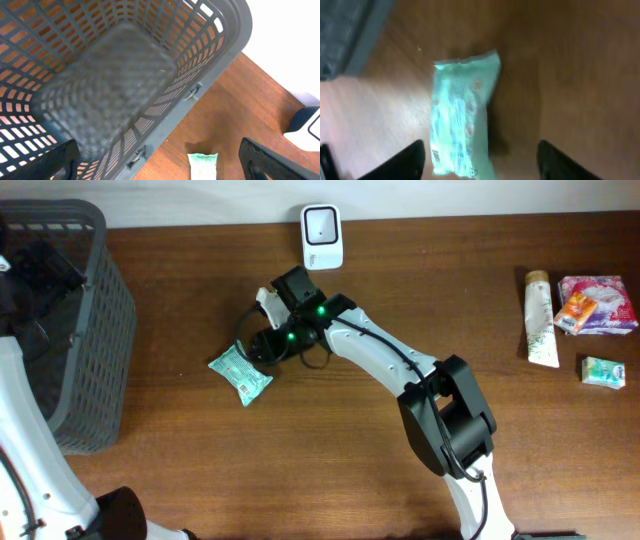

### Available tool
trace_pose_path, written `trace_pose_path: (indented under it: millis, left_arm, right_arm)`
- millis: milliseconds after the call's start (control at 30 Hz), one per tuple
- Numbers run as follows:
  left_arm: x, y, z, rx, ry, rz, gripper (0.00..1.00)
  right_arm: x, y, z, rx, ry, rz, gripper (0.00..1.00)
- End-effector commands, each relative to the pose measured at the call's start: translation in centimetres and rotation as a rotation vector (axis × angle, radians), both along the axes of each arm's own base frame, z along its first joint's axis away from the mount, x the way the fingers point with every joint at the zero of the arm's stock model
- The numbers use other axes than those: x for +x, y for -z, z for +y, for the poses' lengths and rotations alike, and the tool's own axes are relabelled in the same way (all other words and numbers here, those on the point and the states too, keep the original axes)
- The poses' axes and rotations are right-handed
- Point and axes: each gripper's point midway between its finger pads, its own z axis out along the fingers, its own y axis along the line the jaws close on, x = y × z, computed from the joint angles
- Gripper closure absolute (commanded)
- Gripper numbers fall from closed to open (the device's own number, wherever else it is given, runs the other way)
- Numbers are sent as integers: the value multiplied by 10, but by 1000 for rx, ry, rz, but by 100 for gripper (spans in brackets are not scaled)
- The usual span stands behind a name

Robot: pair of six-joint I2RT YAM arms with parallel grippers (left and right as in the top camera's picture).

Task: Scan the item barcode
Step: 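Reach the right gripper to the mint-green packet and grasp it, then lift the mint-green packet and hold it at the scanner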

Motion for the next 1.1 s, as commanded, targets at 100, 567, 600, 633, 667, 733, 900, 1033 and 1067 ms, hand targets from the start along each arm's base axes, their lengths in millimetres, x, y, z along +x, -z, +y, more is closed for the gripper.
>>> trace_pose_path:
  millis: [100,567,600,633,667,733,900,1033,1067]
  left_arm:
    - [-1,-3,3,18,3,-2,1]
    - [-1,-3,3,18,3,-2,1]
    - [-1,-3,3,18,3,-2,1]
    - [-1,-3,3,18,3,-2,1]
    - [-1,-3,3,18,3,-2,1]
    - [-1,-3,3,18,3,-2,1]
    - [-1,-3,3,18,3,-2,1]
    - [-1,-3,3,18,3,-2,1]
    - [-1,-3,3,18,3,-2,1]
  right_arm:
    - [-5,10,35,55,-88,-74,30]
    - [-39,47,41,26,-152,63,96]
    - [-38,37,42,37,-153,49,96]
    - [-37,24,43,50,-154,30,96]
    - [-35,0,43,73,-152,-7,96]
    - [-25,-40,37,97,-110,-71,96]
    - [19,-154,-22,130,203,-243,96]
    - [47,-166,-91,175,407,-85,96]
    - [49,-163,-102,172,420,-60,96]
